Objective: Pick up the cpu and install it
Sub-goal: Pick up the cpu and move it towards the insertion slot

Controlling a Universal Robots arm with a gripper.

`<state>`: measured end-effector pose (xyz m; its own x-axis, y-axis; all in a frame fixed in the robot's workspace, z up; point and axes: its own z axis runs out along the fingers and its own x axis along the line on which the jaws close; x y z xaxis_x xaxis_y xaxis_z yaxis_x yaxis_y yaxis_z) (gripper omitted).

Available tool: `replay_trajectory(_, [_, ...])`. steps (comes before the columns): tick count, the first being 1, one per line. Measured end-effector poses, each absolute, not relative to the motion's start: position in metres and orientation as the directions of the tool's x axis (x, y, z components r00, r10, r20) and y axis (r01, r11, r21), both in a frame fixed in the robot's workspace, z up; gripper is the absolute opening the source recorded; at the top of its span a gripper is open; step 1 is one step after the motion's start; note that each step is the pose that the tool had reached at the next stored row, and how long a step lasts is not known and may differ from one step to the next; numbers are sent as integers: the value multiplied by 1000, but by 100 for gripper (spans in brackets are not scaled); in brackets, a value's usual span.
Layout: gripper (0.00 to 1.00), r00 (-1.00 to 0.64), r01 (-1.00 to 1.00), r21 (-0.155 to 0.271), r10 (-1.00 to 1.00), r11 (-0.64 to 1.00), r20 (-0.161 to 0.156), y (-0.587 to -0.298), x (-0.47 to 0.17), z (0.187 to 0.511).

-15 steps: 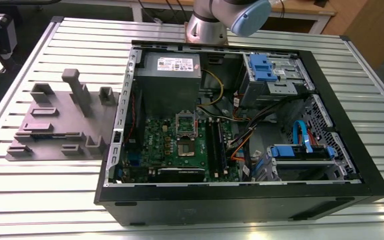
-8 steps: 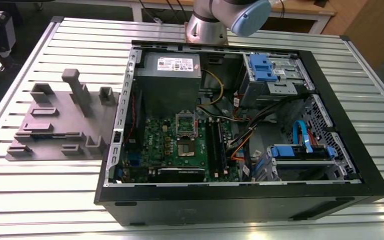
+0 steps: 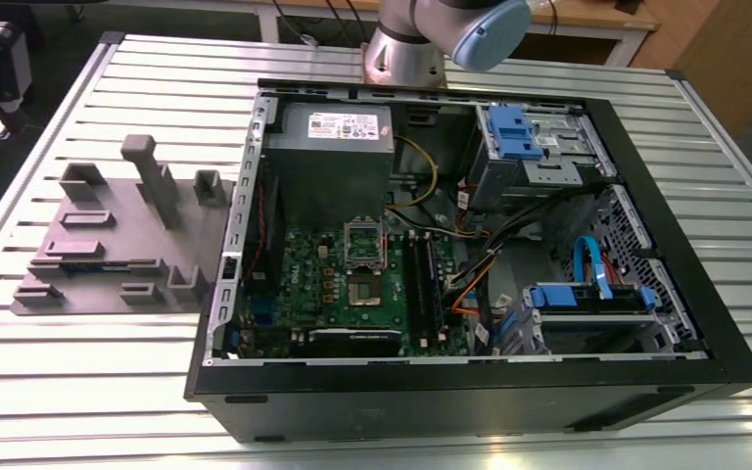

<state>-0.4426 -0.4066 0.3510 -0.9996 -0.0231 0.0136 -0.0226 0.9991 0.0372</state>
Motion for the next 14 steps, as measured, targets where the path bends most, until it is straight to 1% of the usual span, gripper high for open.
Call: replay_trajectory(14, [47, -1000, -23, 36, -23, 999, 13, -407, -440, 354])
